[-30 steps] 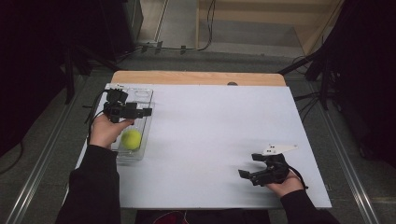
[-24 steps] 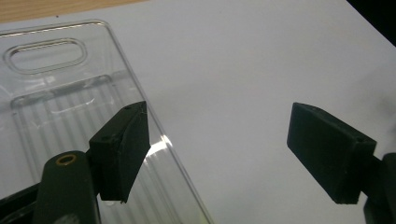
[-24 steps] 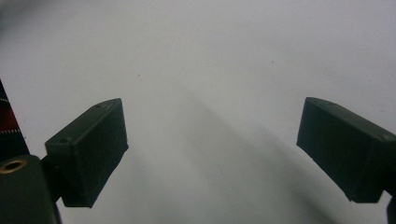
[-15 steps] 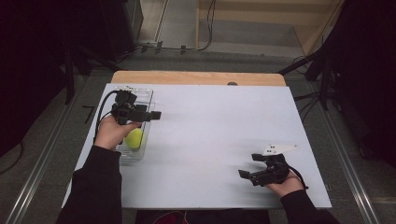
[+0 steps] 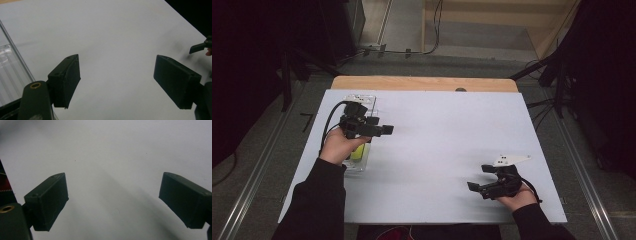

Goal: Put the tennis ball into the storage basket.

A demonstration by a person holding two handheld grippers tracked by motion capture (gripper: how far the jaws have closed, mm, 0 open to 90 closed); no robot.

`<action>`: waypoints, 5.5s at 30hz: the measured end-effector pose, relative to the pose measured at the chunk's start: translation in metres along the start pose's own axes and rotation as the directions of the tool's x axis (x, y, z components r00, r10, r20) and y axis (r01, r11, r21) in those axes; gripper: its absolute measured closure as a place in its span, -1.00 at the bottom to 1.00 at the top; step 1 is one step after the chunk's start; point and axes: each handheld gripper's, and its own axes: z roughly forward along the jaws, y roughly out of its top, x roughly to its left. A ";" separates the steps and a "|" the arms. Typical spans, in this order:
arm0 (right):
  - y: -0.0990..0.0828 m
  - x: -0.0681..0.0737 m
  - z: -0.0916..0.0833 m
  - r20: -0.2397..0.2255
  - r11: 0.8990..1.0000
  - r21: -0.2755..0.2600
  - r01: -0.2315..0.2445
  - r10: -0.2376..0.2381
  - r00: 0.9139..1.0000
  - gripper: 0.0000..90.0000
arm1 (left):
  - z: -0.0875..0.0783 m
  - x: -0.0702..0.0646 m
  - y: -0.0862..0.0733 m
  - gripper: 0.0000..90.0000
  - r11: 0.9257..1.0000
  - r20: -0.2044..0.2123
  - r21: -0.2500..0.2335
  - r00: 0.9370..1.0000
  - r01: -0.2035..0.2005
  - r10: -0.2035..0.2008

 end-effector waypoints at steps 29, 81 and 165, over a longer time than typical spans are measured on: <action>0.000 0.000 0.000 -0.001 1.000 0.000 0.002 -0.002 1.000 -0.85 | 0.015 -0.016 -0.032 -0.51 0.998 0.052 0.046 0.998 -0.038 0.036; 0.001 0.000 0.000 0.004 1.000 -0.001 -0.005 0.005 1.000 -0.85 | 0.011 -0.041 -0.095 -0.51 0.990 0.087 0.028 0.987 -0.138 0.135; 0.001 0.000 0.001 0.001 1.000 0.004 0.000 0.000 1.000 -0.85 | -0.001 -0.036 -0.139 -0.49 0.992 0.042 0.051 0.992 -0.119 0.117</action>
